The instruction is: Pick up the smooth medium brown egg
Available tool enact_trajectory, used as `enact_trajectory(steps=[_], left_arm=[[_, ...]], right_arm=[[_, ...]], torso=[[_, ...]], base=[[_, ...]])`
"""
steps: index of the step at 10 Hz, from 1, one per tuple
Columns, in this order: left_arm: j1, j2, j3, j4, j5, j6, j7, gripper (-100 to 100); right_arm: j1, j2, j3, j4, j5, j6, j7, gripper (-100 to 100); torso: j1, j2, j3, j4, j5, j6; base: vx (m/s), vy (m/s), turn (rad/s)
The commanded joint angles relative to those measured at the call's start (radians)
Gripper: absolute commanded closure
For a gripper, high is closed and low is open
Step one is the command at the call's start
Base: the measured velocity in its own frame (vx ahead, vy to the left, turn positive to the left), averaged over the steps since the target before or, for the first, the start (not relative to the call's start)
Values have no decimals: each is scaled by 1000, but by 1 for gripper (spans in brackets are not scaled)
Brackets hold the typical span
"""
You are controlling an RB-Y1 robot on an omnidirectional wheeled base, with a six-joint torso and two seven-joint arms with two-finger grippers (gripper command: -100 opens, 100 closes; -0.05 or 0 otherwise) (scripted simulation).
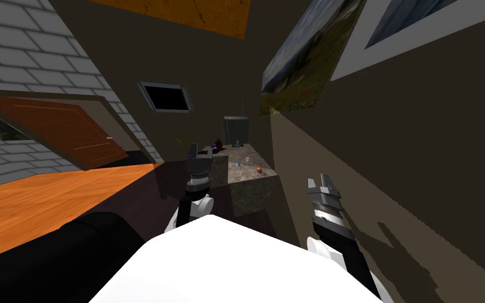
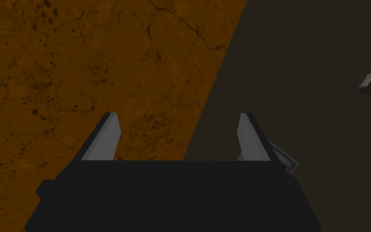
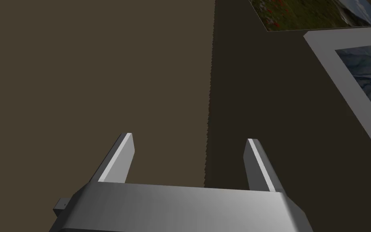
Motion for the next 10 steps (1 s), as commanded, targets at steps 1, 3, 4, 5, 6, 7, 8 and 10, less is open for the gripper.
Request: enact_trajectory(steps=[1, 3, 4, 5, 6, 7, 8, 10], left_arm=[[0, 0, 0, 0, 0, 0, 0, 0], [0, 0, 0, 0, 0, 0, 0, 0], [0, 0, 0, 0, 0, 0, 0, 0], [0, 0, 0, 0, 0, 0, 0, 0], [0, 0, 0, 0, 0, 0, 0, 0], [0, 0, 0, 0, 0, 0, 0, 0], [0, 0, 0, 0, 0, 0, 0, 0], [0, 0, 0, 0, 0, 0, 0, 0]], right_arm=[[-24, -28, 4, 6, -2, 26, -24, -100], [-58, -58, 10, 16, -8, 64, -60, -100], [-80, -74, 13, 23, -12, 88, -84, -100], [-105, -90, 16, 31, -18, 116, -111, -100], [-132, -106, 19, 41, -25, 143, -142, -100], [-161, -121, 21, 53, -34, 173, -169, -100], [-161, -121, 21, 53, -34, 181, -176, -100], [-224, -151, 25, 80, -55, 246, -242, -100]], torso=[[0, 0, 0, 0, 0, 0], [1, 2, 1, 1, 0, 0], [2, 3, 2, 1, 0, 0], [1, 3, 2, 1, 0, 0], [1, 3, 2, 1, 0, 0], [1, 2, 1, 1, 0, 0], [0, 2, 1, 0, 0, 0], [0, 0, 0, 0, 0, 0]], base=[[-27, 14, 22], [-52, 26, 36], [-53, 24, 28], [-46, 17, 35], [-39, 13, 34], [-29, 8, 40], [-14, 2, 10], [-6, -5, 29]])
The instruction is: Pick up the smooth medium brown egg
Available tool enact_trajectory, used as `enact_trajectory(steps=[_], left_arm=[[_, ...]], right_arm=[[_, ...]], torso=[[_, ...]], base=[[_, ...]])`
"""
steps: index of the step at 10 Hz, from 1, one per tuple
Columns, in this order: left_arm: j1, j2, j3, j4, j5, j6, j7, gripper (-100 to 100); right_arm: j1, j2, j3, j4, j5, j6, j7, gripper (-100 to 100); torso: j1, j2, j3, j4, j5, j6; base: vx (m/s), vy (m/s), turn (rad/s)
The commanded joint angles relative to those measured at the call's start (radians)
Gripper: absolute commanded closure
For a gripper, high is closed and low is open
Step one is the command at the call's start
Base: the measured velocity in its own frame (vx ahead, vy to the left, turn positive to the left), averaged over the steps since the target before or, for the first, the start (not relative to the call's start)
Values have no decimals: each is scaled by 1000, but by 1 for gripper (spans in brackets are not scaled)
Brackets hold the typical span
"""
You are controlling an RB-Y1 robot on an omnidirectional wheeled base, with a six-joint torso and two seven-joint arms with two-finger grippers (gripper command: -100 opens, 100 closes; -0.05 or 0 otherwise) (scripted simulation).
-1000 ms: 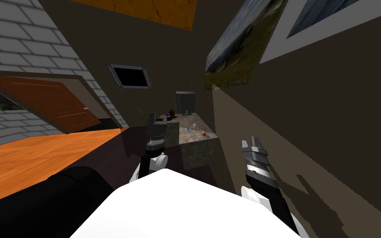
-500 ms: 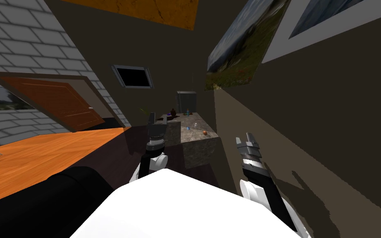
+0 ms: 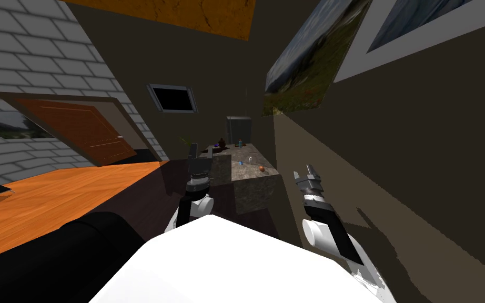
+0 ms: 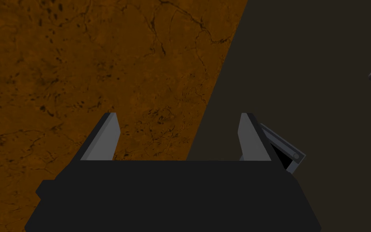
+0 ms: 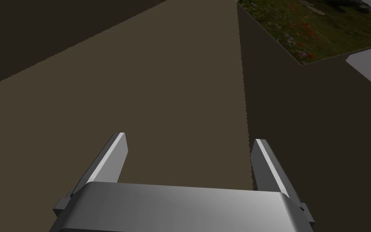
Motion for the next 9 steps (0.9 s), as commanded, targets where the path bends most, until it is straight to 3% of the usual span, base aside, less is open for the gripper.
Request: enact_trajectory(steps=[1, 4, 5, 6, 7, 8, 9], left_arm=[[0, 0, 0, 0, 0, 0, 0, 0], [0, 0, 0, 0, 0, 0, 0, 0], [0, 0, 0, 0, 0, 0, 0, 0], [0, 0, 0, 0, 0, 0, 0, 0], [0, 0, 0, 0, 0, 0, 0, 0], [0, 0, 0, 0, 0, 0, 0, 0], [0, 0, 0, 0, 0, 0, 0, 0]], right_arm=[[-19, -7, 2, 5, -6, 37, -33, -100], [-87, -36, 5, 39, -33, 119, -117, -100], [-87, -36, 5, 39, -33, 123, -123, -100], [-122, -50, 6, 58, -49, 164, -163, -100], [-122, -50, 6, 58, -49, 169, -171, -100], [-158, -63, 7, 79, -67, 210, -210, -100], [-158, -63, 7, 79, -67, 216, -221, -100]], torso=[[0, 0, 0, 0, 0, 0], [0, 0, 0, 0, 0, 0], [0, -1, 0, 0, 0, 0], [0, -1, -1, 0, 0, 0], [-1, -1, -1, 0, 0, 0], [0, -1, -1, 0, 0, 0], [0, -1, -1, 0, 0, 0]], base=[[-1, -9, 14], [6, -12, 18], [10, -14, 15], [12, -17, 24], [13, -14, 16], [17, -9, 28], [17, -10, 17]])
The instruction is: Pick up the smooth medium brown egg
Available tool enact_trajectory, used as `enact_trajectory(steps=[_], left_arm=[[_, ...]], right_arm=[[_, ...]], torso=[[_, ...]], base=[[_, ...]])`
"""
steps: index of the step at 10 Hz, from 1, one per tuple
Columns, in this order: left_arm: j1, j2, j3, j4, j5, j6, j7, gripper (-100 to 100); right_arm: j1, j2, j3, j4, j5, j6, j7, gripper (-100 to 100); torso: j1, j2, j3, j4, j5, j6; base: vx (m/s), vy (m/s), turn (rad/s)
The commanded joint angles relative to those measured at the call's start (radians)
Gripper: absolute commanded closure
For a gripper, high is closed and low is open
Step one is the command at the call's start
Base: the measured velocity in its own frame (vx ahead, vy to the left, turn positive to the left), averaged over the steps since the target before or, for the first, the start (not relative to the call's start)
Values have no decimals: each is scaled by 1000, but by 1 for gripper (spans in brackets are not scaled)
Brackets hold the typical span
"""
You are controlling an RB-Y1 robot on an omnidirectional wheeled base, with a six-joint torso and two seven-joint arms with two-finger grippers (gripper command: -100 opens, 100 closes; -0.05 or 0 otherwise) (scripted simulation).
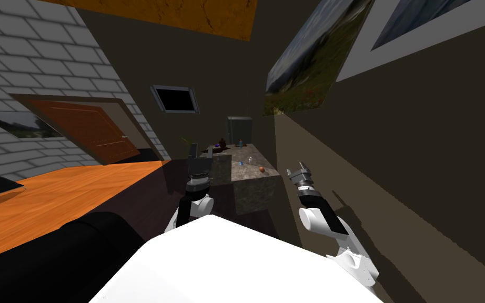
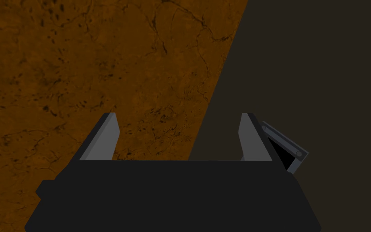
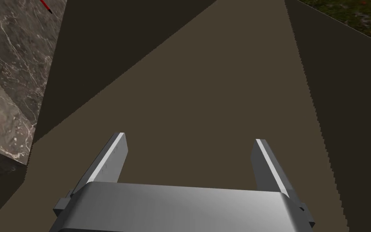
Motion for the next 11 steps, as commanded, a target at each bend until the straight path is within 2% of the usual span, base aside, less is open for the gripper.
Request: enact_trajectory(steps=[1, 2, 3, 4, 5, 6, 7, 8, 9, 10, 11], left_arm=[[0, 0, 0, 0, 0, 0, 0, 0], [0, 0, 0, 0, 0, 0, 0, 0], [0, 0, 0, 0, 0, 0, 0, 0], [0, 0, 0, 0, 0, 0, 0, 0], [0, 0, 0, 0, 0, 0, 0, 0], [0, 0, 0, 0, 0, 0, 0, 0], [0, 0, 0, 0, 0, 0, 0, 0], [0, 0, 0, 0, 0, 0, 0, 0], [0, 0, 0, 0, 0, 0, 0, 0], [0, 0, 0, 0, 0, 0, 0, 0], [0, 0, 0, 0, 0, 0, 0, 0]], right_arm=[[-49, -15, 0, 30, -21, 50, -50, -100], [-49, -15, 0, 30, -21, 62, -65, -100], [-86, -28, 1, 54, -40, 101, -100, -100], [-86, -28, 1, 54, -40, 113, -118, -100], [-123, -40, 2, 79, -61, 147, -151, -100], [-123, -40, 2, 79, -61, 165, -173, -100], [-160, -52, 3, 105, -82, 198, -204, -100], [-160, -52, 3, 105, -82, 218, -228, -100], [-198, -63, 5, 131, -103, 251, -258, -100], [-198, -63, 5, 131, -103, 272, -284, -100], [-235, -73, 7, 158, -126, 303, -314, -100]], torso=[[0, 0, 0, 0, 0, 0], [0, 0, 0, 0, 0, 0], [0, 0, 0, 0, 0, 0], [0, -1, 0, 0, 0, 0], [0, 0, 0, 0, 0, 0], [0, -1, 0, 0, 0, 0], [0, 0, 0, 0, 0, 0], [0, -1, 0, 0, 0, 0], [0, 0, 0, 0, 0, 0], [1, -1, 0, 0, 0, 0], [1, 0, 0, 0, 0, 0]], base=[[19, -13, 22], [18, -11, 23], [22, -15, 31], [22, -13, 21], [28, -8, 32], [21, -7, 22], [22, -8, 32], [20, -8, 24], [23, -5, 44], [18, -3, 26], [23, 2, 46]])
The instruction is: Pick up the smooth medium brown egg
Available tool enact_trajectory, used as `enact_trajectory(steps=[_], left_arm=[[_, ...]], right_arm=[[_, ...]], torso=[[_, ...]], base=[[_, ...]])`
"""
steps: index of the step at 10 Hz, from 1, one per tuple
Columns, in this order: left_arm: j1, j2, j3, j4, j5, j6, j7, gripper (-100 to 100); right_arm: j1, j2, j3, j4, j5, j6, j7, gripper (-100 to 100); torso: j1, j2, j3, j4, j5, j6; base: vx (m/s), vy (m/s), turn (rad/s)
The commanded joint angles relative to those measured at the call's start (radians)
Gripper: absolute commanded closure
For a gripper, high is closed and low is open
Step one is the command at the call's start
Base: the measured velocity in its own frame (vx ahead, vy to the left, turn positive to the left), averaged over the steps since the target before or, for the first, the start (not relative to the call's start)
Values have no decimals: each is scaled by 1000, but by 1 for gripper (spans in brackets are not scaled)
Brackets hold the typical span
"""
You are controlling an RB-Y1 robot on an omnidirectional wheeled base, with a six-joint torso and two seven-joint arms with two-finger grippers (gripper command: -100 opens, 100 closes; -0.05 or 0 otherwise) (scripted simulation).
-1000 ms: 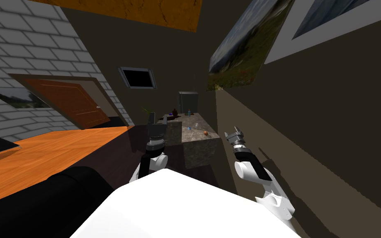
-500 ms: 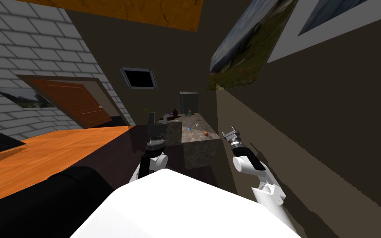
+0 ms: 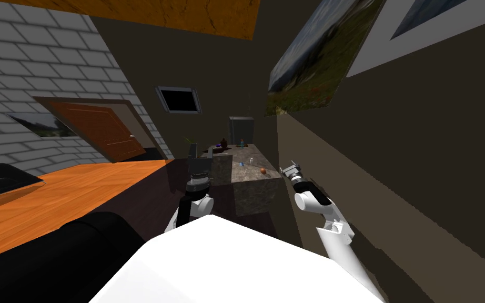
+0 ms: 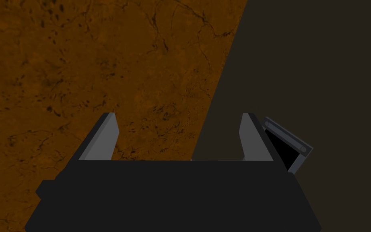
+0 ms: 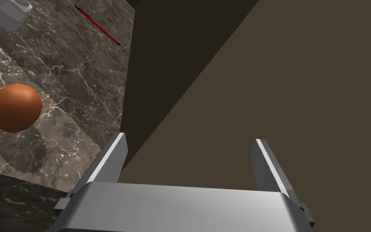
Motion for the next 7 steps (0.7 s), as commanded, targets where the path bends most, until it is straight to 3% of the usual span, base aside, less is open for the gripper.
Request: enact_trajectory(steps=[1, 4, 7], left_arm=[[0, 0, 0, 0, 0, 0, 0, 0], [0, 0, 0, 0, 0, 0, 0, 0], [0, 0, 0, 0, 0, 0, 0, 0]], right_arm=[[-16, -8, 1, 12, -14, 44, -49, -100], [-88, -27, 6, 65, -59, 134, -135, -100], [-123, -35, 9, 92, -82, 208, -219, -100]], torso=[[0, 0, 0, 0, 0, 0], [0, 0, 0, 0, 0, 0], [1, 0, 0, 0, 0, 0]], base=[[20, 3, 26], [20, 7, 40], [18, 13, 33]])
